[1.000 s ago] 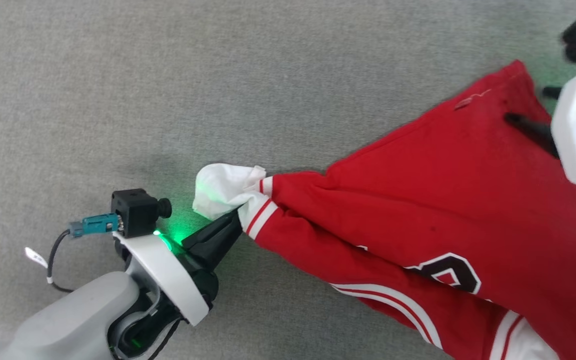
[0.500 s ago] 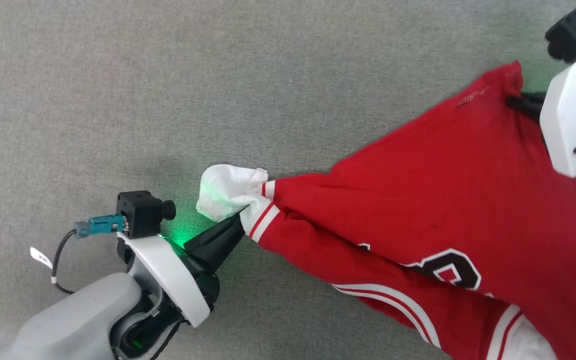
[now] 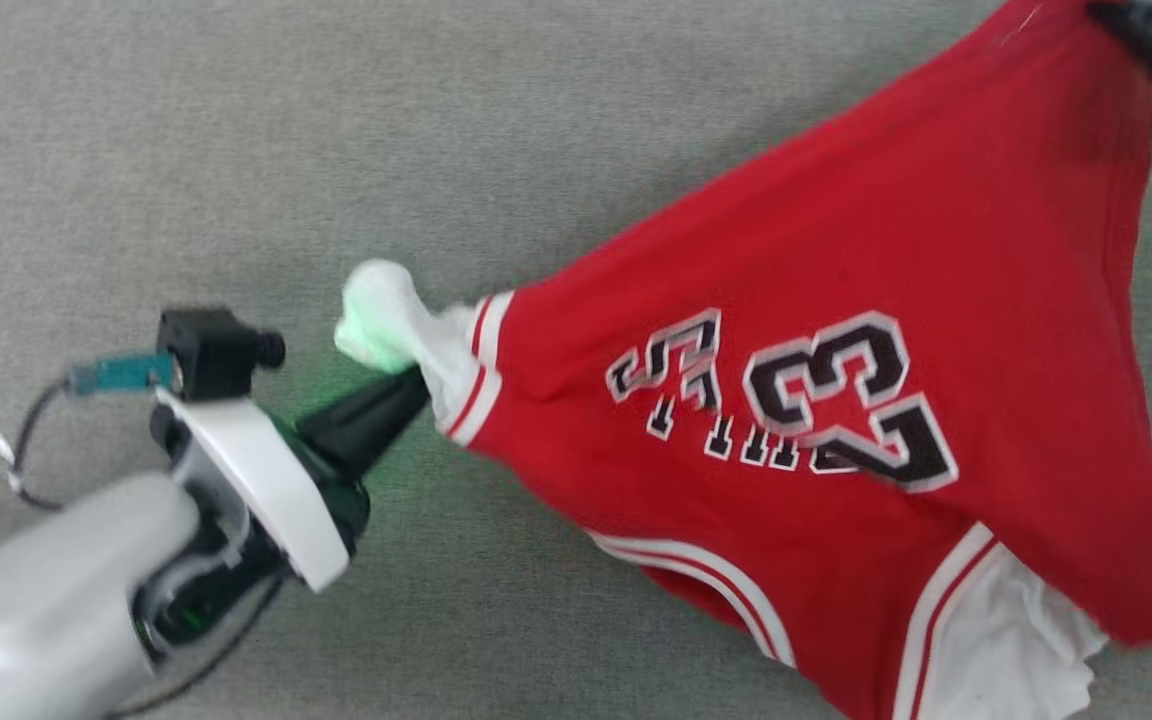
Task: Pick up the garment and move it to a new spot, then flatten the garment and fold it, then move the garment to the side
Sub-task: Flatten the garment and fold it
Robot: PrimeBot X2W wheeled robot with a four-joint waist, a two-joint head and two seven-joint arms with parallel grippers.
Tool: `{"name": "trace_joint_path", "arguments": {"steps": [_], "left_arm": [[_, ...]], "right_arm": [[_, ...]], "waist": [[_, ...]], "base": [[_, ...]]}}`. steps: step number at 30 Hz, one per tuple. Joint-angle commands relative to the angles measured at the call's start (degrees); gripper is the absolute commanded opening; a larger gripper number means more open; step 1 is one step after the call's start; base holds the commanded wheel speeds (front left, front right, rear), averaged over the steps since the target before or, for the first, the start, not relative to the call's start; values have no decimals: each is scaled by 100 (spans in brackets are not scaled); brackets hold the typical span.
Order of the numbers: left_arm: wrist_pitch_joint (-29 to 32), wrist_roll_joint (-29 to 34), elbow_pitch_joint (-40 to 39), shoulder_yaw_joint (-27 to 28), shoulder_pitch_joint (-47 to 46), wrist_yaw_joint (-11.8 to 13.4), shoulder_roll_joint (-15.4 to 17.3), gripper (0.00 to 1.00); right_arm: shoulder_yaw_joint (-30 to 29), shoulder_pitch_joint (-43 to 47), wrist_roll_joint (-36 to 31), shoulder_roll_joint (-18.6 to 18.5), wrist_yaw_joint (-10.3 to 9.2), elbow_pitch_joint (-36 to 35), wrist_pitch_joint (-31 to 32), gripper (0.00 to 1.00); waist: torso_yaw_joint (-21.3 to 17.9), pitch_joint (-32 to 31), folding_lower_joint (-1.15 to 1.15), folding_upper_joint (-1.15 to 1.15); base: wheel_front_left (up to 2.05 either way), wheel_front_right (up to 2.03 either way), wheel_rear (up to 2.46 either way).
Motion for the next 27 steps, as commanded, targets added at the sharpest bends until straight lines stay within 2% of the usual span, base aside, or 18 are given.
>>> {"name": "trace_joint_path", "arguments": {"steps": [1, 6, 10, 14, 19, 20, 24, 27], "left_arm": [[80, 30, 22, 21, -211, 22, 125, 0], [431, -47, 139, 230, -1200, 22, 55, 0], [994, -284, 545, 433, -2314, 22, -247, 0], [1437, -658, 1444, 881, -3581, 22, -652, 0], [1438, -754, 2876, 1468, -5195, 22, -1212, 0], [1438, -754, 2876, 1468, -5195, 22, -1212, 0], [1119, -771, 3568, 1830, -6198, 22, -1614, 0], [943, -900, 3684, 1979, -6475, 22, -1809, 0]], "right_arm": [[-203, -189, -30, -76, -44, 174, -177, 0], [-613, -660, -54, 50, -44, 520, -593, 0], [-898, -1253, -145, 279, -40, 847, -824, 0], [-1168, -2057, -330, 622, -38, 1273, -1199, 0], [-1586, -3134, -560, 999, -40, 1899, -1871, 0], [-1586, -3134, -560, 999, -40, 1899, -1871, 0], [-1812, -3856, -717, 1174, -40, 2341, -2419, 0], [-1731, -4088, -781, 1285, -40, 2623, -2525, 0]], "waist": [[-75, -6, 0, 0], [-195, 130, 0, 0], [-331, 369, 0, 0], [-552, 638, 0, 0], [-844, 848, 0, 0], [-844, 848, 0, 0], [-958, 884, 0, 0], [-967, 859, 0, 0]], "base": [[0, 0, 0], [0, 0, 0], [0, 0, 0], [0, 0, 0], [0, 0, 0], [0, 0, 0], [0, 0, 0], [0, 0, 0]]}}
